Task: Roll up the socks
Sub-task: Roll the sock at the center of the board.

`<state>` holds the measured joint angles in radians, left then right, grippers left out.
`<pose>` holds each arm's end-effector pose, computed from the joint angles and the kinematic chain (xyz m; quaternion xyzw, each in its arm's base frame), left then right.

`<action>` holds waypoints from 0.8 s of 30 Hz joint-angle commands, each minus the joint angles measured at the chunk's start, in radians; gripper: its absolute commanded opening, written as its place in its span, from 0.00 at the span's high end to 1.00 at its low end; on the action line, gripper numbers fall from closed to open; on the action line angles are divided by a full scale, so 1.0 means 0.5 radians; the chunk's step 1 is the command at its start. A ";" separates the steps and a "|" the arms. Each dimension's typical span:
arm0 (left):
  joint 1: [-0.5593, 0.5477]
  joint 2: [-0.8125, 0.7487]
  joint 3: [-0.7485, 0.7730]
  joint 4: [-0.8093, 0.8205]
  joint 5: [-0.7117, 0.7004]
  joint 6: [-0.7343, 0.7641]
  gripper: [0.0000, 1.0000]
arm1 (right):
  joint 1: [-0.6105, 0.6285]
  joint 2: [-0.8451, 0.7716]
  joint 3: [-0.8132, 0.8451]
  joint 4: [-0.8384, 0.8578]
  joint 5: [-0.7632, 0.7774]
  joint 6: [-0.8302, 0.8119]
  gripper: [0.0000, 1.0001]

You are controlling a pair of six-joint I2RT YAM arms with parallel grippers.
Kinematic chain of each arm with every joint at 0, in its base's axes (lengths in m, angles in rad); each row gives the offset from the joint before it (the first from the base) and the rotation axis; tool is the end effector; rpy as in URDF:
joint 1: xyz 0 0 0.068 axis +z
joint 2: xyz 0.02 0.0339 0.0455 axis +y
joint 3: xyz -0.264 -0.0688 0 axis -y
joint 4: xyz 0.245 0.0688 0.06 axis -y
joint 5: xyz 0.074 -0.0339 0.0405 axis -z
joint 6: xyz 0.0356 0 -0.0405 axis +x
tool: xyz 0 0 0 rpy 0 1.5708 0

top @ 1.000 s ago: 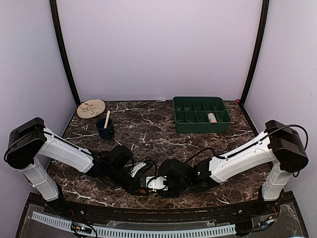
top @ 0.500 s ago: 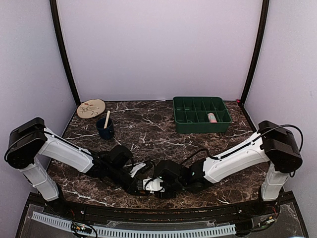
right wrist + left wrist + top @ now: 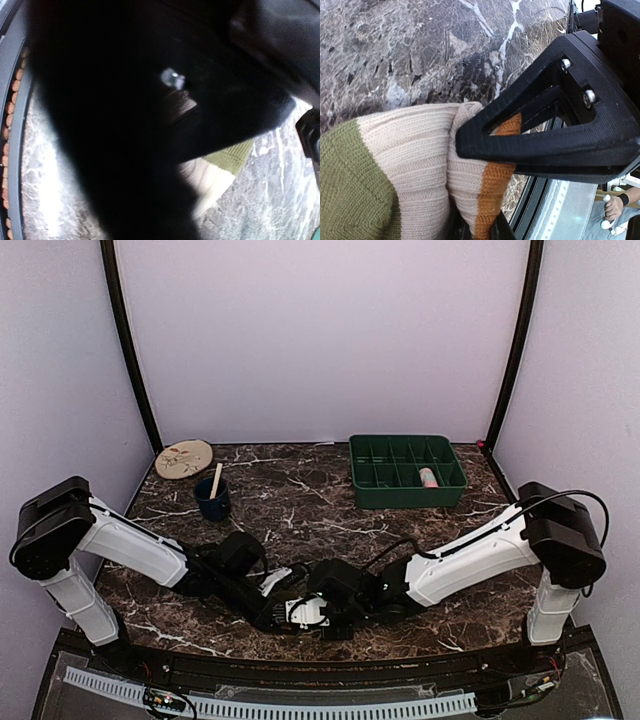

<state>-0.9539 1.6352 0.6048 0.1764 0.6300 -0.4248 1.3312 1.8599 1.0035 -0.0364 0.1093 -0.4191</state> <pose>0.1460 -0.2422 0.1203 0.3377 0.8310 -0.4360 0.0728 0.0915 0.3582 0.1356 -0.7112 0.6175 0.1000 0.3208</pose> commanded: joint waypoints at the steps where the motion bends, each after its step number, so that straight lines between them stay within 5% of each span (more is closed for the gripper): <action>1: 0.018 -0.029 -0.037 -0.171 -0.166 0.020 0.81 | -0.036 0.067 0.067 -0.085 -0.171 0.052 0.96; 10: 0.022 -0.275 0.002 -0.371 -0.511 -0.035 0.57 | -0.077 0.088 0.117 -0.199 -0.257 0.112 1.00; 24: 0.027 -0.611 0.075 -0.660 -1.024 -0.104 0.53 | -0.105 0.048 0.089 -0.293 -0.034 0.565 1.00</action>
<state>-0.9463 1.3869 0.6254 -0.0921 0.2214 -0.4614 1.2884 1.8801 1.0554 -0.0963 0.0364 -0.2508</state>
